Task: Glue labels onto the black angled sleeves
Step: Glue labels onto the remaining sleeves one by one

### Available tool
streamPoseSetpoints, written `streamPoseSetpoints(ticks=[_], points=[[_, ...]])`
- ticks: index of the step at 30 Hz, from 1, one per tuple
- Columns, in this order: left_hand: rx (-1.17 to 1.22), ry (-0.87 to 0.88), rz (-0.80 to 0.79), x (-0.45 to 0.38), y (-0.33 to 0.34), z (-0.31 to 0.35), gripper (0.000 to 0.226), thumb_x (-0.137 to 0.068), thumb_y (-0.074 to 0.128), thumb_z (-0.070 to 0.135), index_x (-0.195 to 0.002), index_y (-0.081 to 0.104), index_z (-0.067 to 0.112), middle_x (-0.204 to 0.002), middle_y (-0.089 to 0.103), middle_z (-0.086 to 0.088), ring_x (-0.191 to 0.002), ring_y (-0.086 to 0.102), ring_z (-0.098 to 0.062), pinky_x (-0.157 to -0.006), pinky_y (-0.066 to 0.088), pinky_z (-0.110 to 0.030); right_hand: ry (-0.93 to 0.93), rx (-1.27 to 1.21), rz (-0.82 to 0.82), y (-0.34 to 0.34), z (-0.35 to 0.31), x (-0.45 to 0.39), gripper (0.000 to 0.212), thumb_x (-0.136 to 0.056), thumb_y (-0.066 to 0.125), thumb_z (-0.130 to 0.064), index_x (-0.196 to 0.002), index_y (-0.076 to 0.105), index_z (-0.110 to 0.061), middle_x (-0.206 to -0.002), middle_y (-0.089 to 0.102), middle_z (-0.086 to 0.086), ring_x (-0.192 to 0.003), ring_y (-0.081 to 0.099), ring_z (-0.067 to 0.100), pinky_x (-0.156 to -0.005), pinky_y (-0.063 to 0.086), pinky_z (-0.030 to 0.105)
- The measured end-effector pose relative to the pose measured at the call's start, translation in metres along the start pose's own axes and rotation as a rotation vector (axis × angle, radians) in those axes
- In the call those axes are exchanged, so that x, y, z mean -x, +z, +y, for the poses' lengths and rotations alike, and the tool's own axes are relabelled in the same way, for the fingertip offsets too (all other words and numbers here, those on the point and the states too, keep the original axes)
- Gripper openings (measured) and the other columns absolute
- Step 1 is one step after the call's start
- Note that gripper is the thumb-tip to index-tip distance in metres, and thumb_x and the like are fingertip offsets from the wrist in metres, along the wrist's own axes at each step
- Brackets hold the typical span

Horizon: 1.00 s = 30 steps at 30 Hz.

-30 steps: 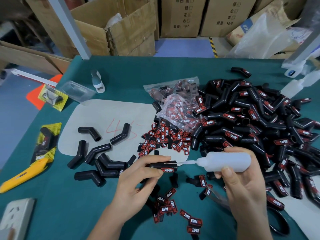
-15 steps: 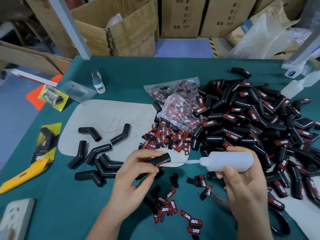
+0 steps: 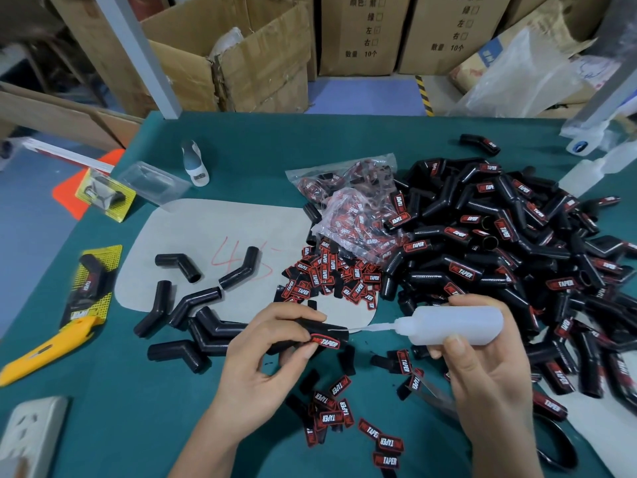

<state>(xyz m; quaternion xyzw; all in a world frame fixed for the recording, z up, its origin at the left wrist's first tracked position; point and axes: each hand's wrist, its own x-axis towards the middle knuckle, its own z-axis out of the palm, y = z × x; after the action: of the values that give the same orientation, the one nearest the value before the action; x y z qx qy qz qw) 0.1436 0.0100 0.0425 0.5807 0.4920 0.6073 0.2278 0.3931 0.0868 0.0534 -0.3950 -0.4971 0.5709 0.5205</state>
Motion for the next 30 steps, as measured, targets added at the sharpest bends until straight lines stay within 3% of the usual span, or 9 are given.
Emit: streamPoseSetpoints(ticks=[3,8,13,18,23,27,30], points=[[-0.005,0.004,-0.023,0.000,0.000,0.001,0.008,-0.102,0.068,0.027,-0.106,0.063,0.033,-0.117,0.072,-0.001,-0.089,0.068,-0.034,-0.053,0.050,-0.052,-0.008,0.024,-0.008,0.001,0.000,0.000,0.038,-0.080,0.077,-0.035,-0.118,0.069,-0.033,-0.113,0.068,0.011,-0.083,0.067,0.014,-0.073,0.058,0.022],[-0.019,-0.004,-0.053,0.001,-0.001,0.000,0.005,-0.103,0.067,0.028,-0.106,0.065,0.032,-0.118,0.072,0.001,-0.090,0.068,-0.033,-0.056,0.049,-0.053,-0.030,0.041,-0.012,0.002,-0.002,0.002,0.037,-0.081,0.075,-0.032,-0.117,0.069,-0.036,-0.115,0.069,0.005,-0.089,0.069,0.012,-0.075,0.058,0.020],[0.006,-0.011,-0.081,0.001,-0.001,-0.001,0.005,-0.103,0.067,0.026,-0.107,0.064,0.027,-0.119,0.071,-0.002,-0.102,0.070,-0.032,-0.074,0.055,-0.050,-0.048,0.051,0.001,0.004,-0.006,0.002,0.037,-0.080,0.074,-0.032,-0.117,0.069,-0.037,-0.115,0.070,0.003,-0.093,0.071,0.013,-0.077,0.058,0.021],[0.021,-0.016,-0.083,-0.001,0.000,0.001,0.011,-0.103,0.067,0.026,-0.109,0.059,0.030,-0.119,0.072,-0.001,-0.107,0.070,-0.031,-0.086,0.055,-0.038,-0.061,0.045,0.009,0.006,-0.008,0.002,0.036,-0.080,0.073,-0.031,-0.116,0.070,-0.036,-0.113,0.070,0.003,-0.091,0.069,0.012,-0.076,0.058,0.021],[-0.002,-0.013,-0.104,0.001,-0.001,0.000,0.004,-0.103,0.066,0.025,-0.106,0.065,0.028,-0.122,0.071,0.002,-0.104,0.070,-0.028,-0.082,0.056,-0.036,-0.070,0.066,0.011,0.003,-0.010,0.002,0.037,-0.082,0.074,-0.031,-0.118,0.069,-0.037,-0.115,0.071,0.005,-0.092,0.071,0.013,-0.076,0.058,0.021],[-0.024,0.013,-0.125,0.000,-0.002,0.001,0.009,-0.103,0.065,0.020,-0.104,0.066,0.029,-0.123,0.071,0.001,-0.098,0.070,-0.027,-0.081,0.053,-0.032,-0.081,0.073,0.000,0.002,-0.012,0.003,0.038,-0.082,0.073,-0.030,-0.119,0.069,-0.038,-0.114,0.072,0.003,-0.095,0.072,0.013,-0.078,0.058,0.020],[-0.051,0.041,-0.127,-0.001,-0.002,0.001,0.020,-0.096,0.065,0.006,-0.102,0.067,0.025,-0.123,0.071,0.000,-0.101,0.070,-0.028,-0.082,0.055,-0.037,-0.094,0.074,-0.013,0.005,-0.016,0.004,0.037,-0.081,0.072,-0.030,-0.117,0.069,-0.040,-0.110,0.074,0.001,-0.092,0.072,0.010,-0.077,0.058,0.019]])
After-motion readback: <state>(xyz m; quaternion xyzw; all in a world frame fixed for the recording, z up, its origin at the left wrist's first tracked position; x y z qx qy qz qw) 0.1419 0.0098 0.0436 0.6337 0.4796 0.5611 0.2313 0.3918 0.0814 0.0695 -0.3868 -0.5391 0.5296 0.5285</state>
